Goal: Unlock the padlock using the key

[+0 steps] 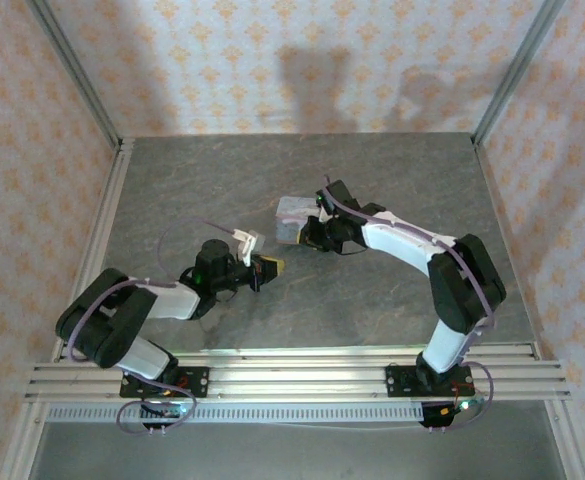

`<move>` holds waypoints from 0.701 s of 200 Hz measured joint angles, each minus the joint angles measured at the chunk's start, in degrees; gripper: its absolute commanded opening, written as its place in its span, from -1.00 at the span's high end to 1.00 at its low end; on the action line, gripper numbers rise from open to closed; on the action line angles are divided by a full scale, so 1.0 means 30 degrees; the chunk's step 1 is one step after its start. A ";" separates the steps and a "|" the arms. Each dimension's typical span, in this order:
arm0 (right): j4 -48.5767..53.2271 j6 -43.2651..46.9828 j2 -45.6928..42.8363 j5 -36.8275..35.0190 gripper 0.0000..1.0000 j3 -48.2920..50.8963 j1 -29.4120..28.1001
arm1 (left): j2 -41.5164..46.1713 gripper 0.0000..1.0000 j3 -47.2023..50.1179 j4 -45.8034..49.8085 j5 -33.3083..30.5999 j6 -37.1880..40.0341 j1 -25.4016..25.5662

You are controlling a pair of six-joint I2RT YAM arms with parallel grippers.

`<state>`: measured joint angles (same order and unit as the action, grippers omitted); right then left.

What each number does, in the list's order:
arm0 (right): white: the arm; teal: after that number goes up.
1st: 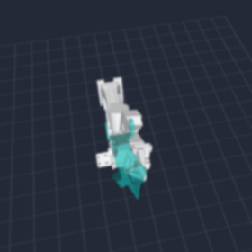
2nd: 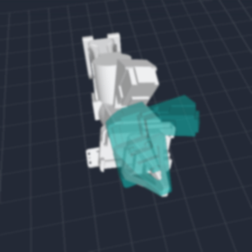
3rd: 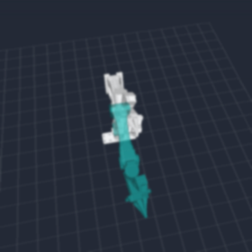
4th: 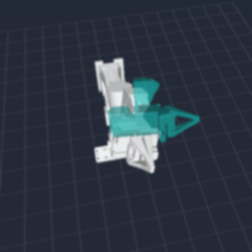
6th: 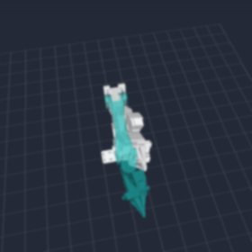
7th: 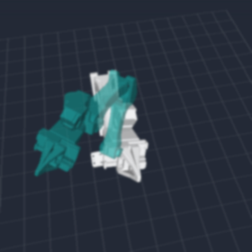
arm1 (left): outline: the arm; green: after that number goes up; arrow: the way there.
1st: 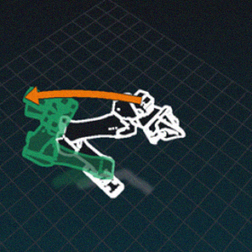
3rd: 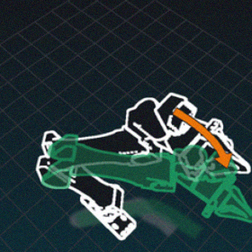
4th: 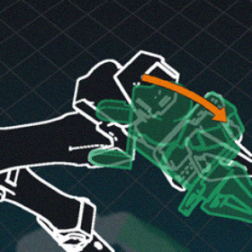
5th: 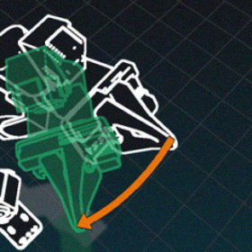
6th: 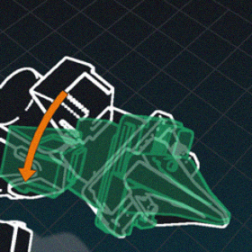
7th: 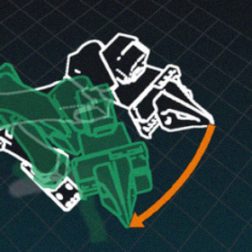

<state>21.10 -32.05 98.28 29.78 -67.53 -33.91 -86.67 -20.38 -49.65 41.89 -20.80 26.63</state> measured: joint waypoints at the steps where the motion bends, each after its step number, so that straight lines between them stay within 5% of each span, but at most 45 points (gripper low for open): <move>1: 0.0000 -0.0015 0.0000 0.0022 1.00 0.0000 0.0000 | -0.0058 1.00 -0.0007 -0.0073 0.0015 0.0000 0.0000; 57: 0.0073 -0.0612 -0.0219 0.1297 1.00 0.0000 0.0248 | -0.3665 1.00 -0.0372 -0.4284 0.0408 -0.1078 0.0000; 140: 0.0153 -0.0896 -0.0546 0.2652 1.00 0.0000 0.0736 | -0.4881 1.00 -0.1632 -0.6207 0.0619 -0.1581 0.0000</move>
<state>21.56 -34.74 96.64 37.74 -67.53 -31.70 -101.32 -25.28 -68.27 43.75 -25.54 26.63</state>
